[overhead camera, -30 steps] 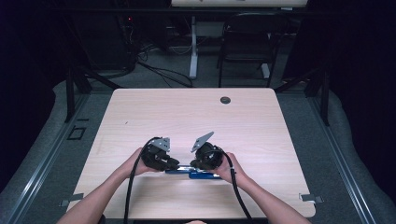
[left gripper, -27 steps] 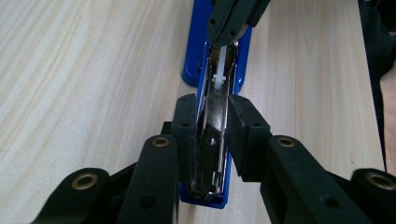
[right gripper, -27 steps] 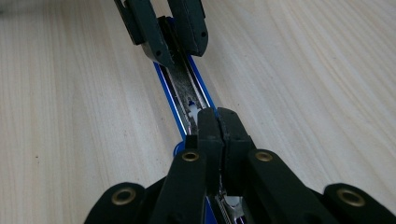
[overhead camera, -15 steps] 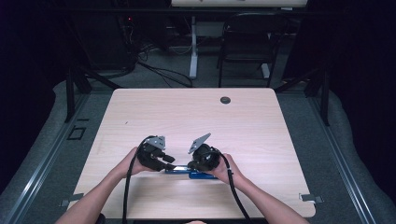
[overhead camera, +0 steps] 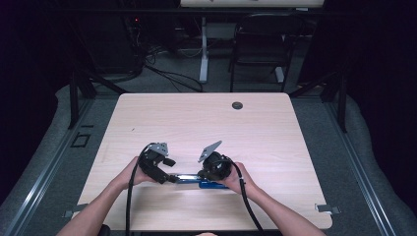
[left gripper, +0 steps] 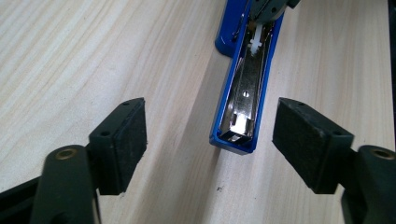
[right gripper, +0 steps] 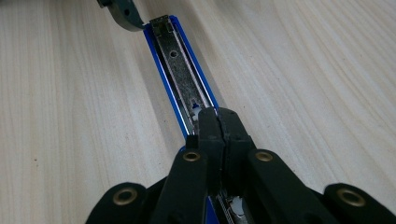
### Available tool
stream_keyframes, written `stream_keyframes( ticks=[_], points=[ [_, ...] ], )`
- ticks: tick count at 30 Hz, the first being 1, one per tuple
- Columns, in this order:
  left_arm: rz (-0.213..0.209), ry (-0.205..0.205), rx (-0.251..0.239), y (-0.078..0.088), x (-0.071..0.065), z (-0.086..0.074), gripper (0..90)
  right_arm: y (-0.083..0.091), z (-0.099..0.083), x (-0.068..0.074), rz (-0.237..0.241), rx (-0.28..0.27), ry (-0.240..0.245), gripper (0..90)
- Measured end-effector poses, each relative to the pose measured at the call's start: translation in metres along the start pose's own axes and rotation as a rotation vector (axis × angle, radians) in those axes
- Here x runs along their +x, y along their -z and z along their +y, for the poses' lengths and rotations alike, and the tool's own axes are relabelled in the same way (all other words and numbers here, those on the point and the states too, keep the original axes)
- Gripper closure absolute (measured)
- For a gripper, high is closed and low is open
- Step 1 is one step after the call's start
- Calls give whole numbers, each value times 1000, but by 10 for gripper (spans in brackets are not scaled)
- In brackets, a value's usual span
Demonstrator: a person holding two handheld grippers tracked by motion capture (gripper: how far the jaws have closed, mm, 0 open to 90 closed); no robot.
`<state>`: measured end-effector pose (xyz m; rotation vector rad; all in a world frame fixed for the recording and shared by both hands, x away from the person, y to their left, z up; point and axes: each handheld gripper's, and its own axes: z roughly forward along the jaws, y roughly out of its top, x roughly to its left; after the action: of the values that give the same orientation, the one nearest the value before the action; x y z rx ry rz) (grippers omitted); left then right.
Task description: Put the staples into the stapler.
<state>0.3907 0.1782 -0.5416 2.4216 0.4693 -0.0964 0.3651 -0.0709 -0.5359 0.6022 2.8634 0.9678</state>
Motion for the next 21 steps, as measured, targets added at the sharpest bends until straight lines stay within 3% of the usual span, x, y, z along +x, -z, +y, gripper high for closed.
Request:
stream_keyframes(
  ticks=[6,10,12,13,15,17,21],
  points=[
    [-14,7,40,-5,-1,-5,250,0,0,1,-5,1,-2,897],
    [-20,4,60,-8,0,-6,345,0,0,0,-3,-2,-1,897],
    [-55,3,68,-12,2,-8,372,0,0,0,-3,-8,-4,897],
    [-37,-4,84,-13,1,-8,389,0,0,0,-4,-6,-1,898],
    [-48,-12,98,-15,1,-9,430,0,0,0,-5,-4,0,897],
    [-79,-19,92,-18,1,-9,460,0,0,1,-7,-7,-1,898],
    [-85,-42,92,-20,-1,-8,552,0,0,1,-9,-9,-1,899]
  ],
)
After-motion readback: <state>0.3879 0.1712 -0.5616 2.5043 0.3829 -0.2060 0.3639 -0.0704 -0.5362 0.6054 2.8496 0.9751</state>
